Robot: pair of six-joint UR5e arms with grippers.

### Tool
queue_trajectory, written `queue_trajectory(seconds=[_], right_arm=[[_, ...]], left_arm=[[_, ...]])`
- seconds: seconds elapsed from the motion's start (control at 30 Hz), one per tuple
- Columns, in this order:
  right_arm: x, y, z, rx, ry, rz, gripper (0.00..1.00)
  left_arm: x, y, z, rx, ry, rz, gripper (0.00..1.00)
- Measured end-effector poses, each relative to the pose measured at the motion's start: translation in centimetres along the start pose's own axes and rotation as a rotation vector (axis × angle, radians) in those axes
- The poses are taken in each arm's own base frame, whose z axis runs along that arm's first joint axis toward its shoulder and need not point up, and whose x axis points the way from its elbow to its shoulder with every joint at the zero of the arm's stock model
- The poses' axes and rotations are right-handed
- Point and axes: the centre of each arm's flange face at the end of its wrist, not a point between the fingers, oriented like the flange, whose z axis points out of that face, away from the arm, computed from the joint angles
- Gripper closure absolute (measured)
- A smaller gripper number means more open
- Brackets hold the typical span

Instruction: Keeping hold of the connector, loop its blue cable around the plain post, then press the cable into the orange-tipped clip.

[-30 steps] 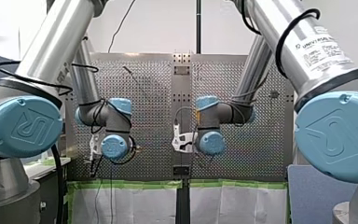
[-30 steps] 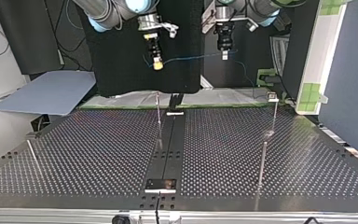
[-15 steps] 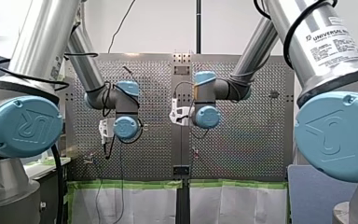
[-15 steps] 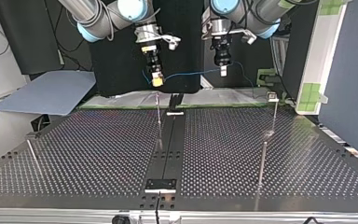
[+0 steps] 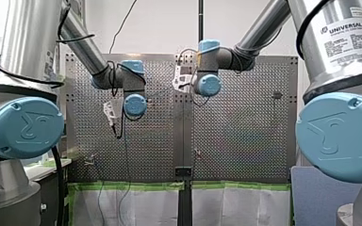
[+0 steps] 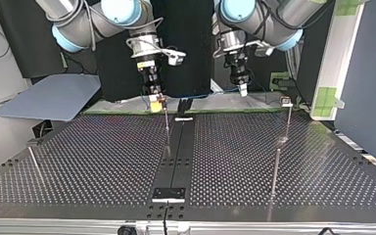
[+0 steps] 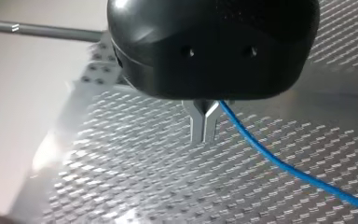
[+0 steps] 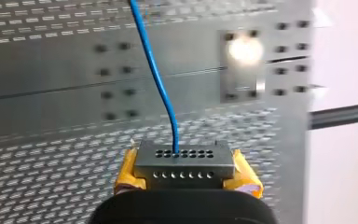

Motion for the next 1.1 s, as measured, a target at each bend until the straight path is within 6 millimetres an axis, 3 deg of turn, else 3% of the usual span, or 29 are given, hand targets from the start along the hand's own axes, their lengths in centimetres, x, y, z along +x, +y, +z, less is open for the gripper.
queue_trajectory(seconds=[0.27, 0.37, 0.73, 1.1], right_arm=[[6.5, 0.1, 1.0, 0.033, 0.062, 0.007, 1.00], [7.7, 0.2, 1.3, 0.035, 0.064, 0.007, 1.00], [7.3, -0.1, 3.5, 0.069, -0.014, -0.009, 1.00], [9.1, -0.5, 4.8, 0.102, -0.042, -0.007, 1.00]], left_arm=[[-5.1, -1.0, 1.8, -0.062, -0.068, -0.037, 1.00], [-7.1, -1.4, 2.4, -0.070, -0.090, -0.041, 1.00], [-15.9, -2.7, 4.1, -0.085, -0.181, -0.070, 1.00], [-24.6, -3.2, 4.5, -0.052, -0.265, -0.113, 1.00]])
